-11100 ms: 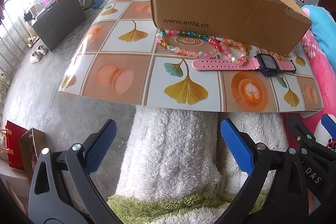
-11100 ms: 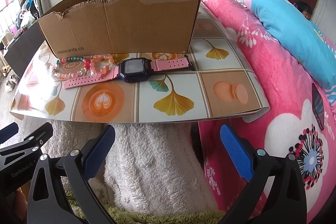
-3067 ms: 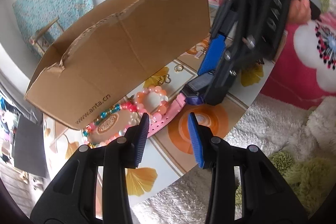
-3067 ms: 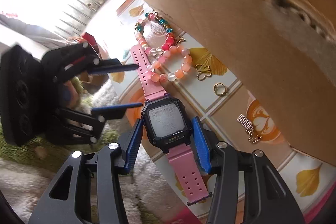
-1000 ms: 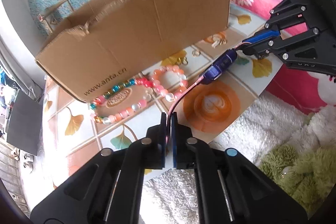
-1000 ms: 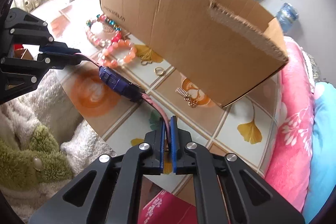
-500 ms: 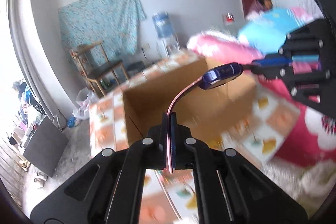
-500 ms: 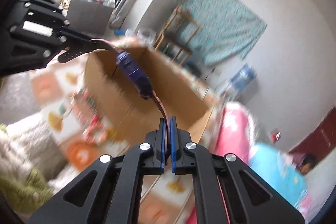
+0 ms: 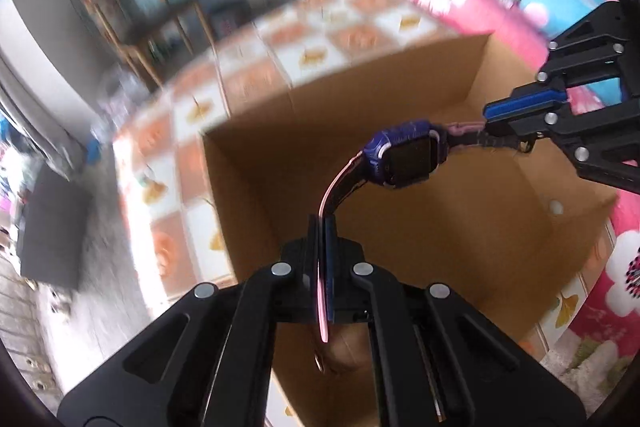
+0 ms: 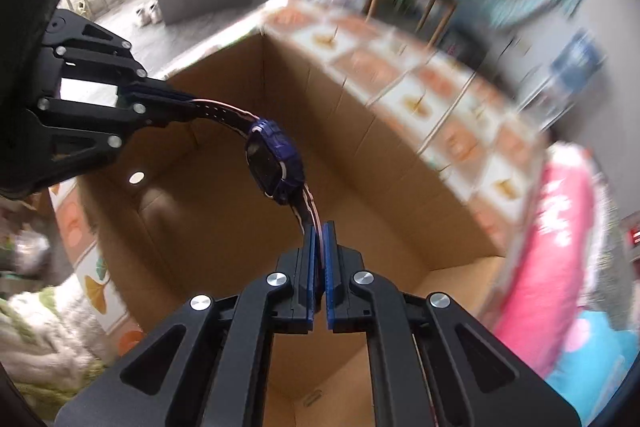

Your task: Organize jewelry

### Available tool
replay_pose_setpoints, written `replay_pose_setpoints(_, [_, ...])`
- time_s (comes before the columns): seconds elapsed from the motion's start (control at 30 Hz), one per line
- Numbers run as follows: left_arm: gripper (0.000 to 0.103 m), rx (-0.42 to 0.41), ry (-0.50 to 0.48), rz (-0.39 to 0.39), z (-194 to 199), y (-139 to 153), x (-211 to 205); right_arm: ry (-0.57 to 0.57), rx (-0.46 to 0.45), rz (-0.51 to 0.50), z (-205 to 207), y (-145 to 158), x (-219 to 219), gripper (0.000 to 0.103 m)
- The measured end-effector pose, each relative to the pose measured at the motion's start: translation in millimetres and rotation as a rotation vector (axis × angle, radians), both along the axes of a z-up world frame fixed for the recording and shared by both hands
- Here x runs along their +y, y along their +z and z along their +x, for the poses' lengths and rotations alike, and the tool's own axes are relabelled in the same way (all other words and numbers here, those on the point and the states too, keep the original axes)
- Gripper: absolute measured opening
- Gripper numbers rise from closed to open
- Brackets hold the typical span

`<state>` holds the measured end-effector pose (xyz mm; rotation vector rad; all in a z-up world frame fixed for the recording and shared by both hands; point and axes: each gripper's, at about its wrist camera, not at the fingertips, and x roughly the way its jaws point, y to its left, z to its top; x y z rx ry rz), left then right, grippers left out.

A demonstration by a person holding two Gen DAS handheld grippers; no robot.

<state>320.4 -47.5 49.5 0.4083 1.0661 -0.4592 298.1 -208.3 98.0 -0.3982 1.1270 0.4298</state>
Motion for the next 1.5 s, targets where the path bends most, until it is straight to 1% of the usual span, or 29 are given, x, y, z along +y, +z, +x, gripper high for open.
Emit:
replay_pose_setpoints(0.03, [0.002, 0.053, 0.008, 0.006, 14.0, -10.0, -1.2, -0.002, 0.035, 0.007, 7.7, -6.4, -1.1, 0.004])
replay_pose_setpoints(0.07, [0.002, 0.085, 0.012, 0.009, 21.1, -18.1, -0.1, -0.005, 0.081, 0.017, 18.9, -14.8, -1.5, 0.004])
replay_pose_setpoints(0.1, [0.003, 0.11, 0.018, 0.011, 28.2, -24.3, 0.1, -0.009, 0.105, 0.02, 24.5, -18.9, -2.6, 0.004])
replay_pose_setpoints(0.13, [0.002, 0.096, 0.023, 0.036, 35.6, -27.2, -1.5, -0.013, 0.141, 0.023, 33.2, -25.2, -4.2, 0.004])
replay_pose_setpoints(0.17, [0.002, 0.09, 0.018, 0.05, 39.9, -28.6, -3.1, -0.022, 0.158, 0.016, 39.8, -30.9, -5.7, 0.004])
replay_pose_setpoints(0.27, [0.002, 0.102, 0.02, 0.049, 50.8, -28.2, -1.0, -0.039, 0.173, 0.008, 51.9, -37.5, -9.2, 0.004])
replay_pose_setpoints(0.33, [0.002, 0.092, 0.007, 0.049, 54.2, -28.3, -1.0, -0.05, 0.171, 0.018, 56.4, -38.4, -11.9, 0.004])
replay_pose_setpoints(0.43, [0.005, 0.045, -0.011, 0.06, 54.2, -27.0, -2.8, -0.061, 0.162, 0.037, 56.7, -33.3, -16.9, 0.004])
replay_pose_setpoints(0.47, [0.006, 0.016, -0.014, 0.068, 53.6, -26.8, -2.9, -0.069, 0.16, 0.045, 55.0, -31.8, -19.0, 0.004])
replay_pose_setpoints(0.5, [0.01, -0.006, -0.013, 0.066, 52.3, -25.9, -2.3, -0.076, 0.16, 0.049, 56.6, -30.3, -22.5, 0.004])
replay_pose_setpoints(0.57, [0.017, -0.036, -0.014, 0.042, 49.5, -21.9, -0.4, -0.085, 0.158, 0.053, 52.9, -28.7, -25.2, 0.004])
replay_pose_setpoints(0.6, [0.024, -0.06, -0.013, 0.019, 48.5, -18.0, 0.1, -0.09, 0.157, 0.058, 50.7, -27.2, -26.1, 0.004])
replay_pose_setpoints(0.63, [0.027, -0.085, -0.011, -0.002, 47.5, -14.4, 1.1, -0.093, 0.157, 0.059, 50.9, -27.3, -27.5, 0.004])
replay_pose_setpoints(0.73, [0.031, -0.147, -0.001, -0.049, 44.6, -2.9, 5.0, -0.098, 0.155, 0.055, 43.3, -23.1, -32.1, 0.004])
replay_pose_setpoints(0.8, [0.038, -0.174, 0.022, -0.058, 42.6, 3.2, 8.9, -0.094, 0.162, 0.034, 37.9, -21.5, -34.4, 0.005])
replay_pose_setpoints(0.87, [0.041, -0.205, 0.043, -0.068, 35.0, 10.8, 15.4, -0.079, 0.194, -0.014, 32.9, -24.3, -36.7, 0.005])
replay_pose_setpoints(0.9, [0.046, -0.217, 0.052, -0.077, 29.0, 15.0, 19.5, -0.066, 0.22, -0.044, 30.8, -27.4, -36.9, 0.006])
replay_pose_setpoints(0.93, [0.048, -0.227, 0.061, -0.077, 24.8, 17.5, 22.3, -0.04, 0.261, -0.096, 28.0, -33.7, -36.0, 0.006])
replay_pose_setpoints(0.97, [0.051, -0.247, 0.075, -0.072, 16.7, 20.8, 25.9, -0.025, 0.28, -0.129, 27.5, -37.7, -35.1, 0.006])
replay_pose_setpoints(1.0, [0.055, -0.266, 0.08, -0.075, 9.1, 23.4, 29.5, 0.003, 0.32, -0.193, 27.5, -46.5, -32.7, 0.006])
replay_pose_setpoints(1.07, [0.06, -0.279, 0.091, -0.087, -2.4, 23.9, 36.3, 0.045, 0.385, -0.28, 29.1, -60.7, -28.1, 0.006])
replay_pose_setpoints(1.1, [0.06, -0.279, 0.102, -0.084, -6.6, 21.6, 39.3, 0.063, 0.403, -0.317, 29.5, -67.3, -27.0, 0.006])
replay_pose_setpoints(1.17, [0.06, -0.261, 0.121, -0.084, -11.7, 17.0, 47.3, 0.092, 0.456, -0.386, 33.7, -81.9, -23.0, 0.01])
replay_pose_setpoints(1.23, [0.06, -0.251, 0.144, -0.093, -16.9, 13.6, 53.9, 0.12, 0.472, -0.449, 36.0, -92.8, -18.8, 0.021])
replay_pose_setpoints(1.27, [0.06, -0.254, 0.149, -0.102, -20.1, 14.6, 57.6, 0.134, 0.474, -0.467, 36.2, -96.4, -17.1, 0.023])
replay_pose_setpoints(1.37, [0.06, -0.248, 0.157, -0.147, -27.4, 16.8, 68.5, 0.169, 0.49, -0.516, 38.0, -110.5, -12.3, 0.023])
replay_pose_setpoints(1.43, [0.06, -0.253, 0.158, -0.153, -34.8, 15.9, 75.1, 0.178, 0.487, -0.545, 38.8, -117.8, -11.8, 0.023])
replay_pose_setpoints(1.5, [0.06, -0.256, 0.158, -0.149, -38.8, 13.8, 78.4, 0.171, 0.495, -0.553, 40.6, -123.4, -13.6, 0.023])
